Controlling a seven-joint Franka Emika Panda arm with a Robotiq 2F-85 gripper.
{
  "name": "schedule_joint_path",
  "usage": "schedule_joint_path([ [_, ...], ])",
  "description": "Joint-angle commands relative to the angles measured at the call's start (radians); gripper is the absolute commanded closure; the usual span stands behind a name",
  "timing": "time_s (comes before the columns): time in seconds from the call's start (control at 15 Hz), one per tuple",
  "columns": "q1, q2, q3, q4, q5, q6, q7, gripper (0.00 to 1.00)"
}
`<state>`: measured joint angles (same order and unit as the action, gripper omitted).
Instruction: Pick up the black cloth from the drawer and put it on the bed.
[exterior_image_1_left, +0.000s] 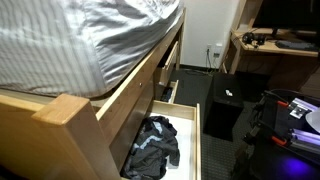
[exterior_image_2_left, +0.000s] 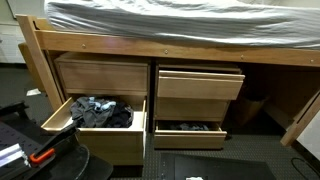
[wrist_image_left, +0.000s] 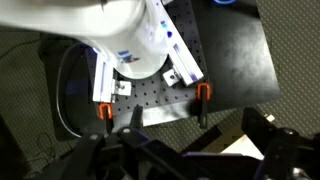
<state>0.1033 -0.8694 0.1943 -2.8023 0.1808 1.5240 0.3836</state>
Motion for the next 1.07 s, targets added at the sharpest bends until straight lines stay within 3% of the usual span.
schedule_joint_path([
  [0.0, 0.001, -0.066, 0.046, 0.003, 0.029, -0.190, 0.054, 0.00],
  [0.07, 0.006, -0.083, 0.042, 0.008, 0.053, -0.254, 0.048, 0.00],
  [0.13, -0.020, -0.052, 0.053, 0.014, 0.030, -0.176, 0.023, 0.00],
  [0.47, -0.021, -0.083, 0.060, 0.016, 0.049, -0.244, 0.023, 0.00],
  [0.53, -0.031, -0.076, 0.068, 0.017, 0.051, -0.185, 0.029, 0.00],
  [0.87, -0.044, 0.203, 0.187, 0.013, 0.014, 0.261, 0.077, 0.00],
  [1.0, -0.066, 0.328, 0.244, 0.009, 0.044, 0.376, 0.070, 0.00],
])
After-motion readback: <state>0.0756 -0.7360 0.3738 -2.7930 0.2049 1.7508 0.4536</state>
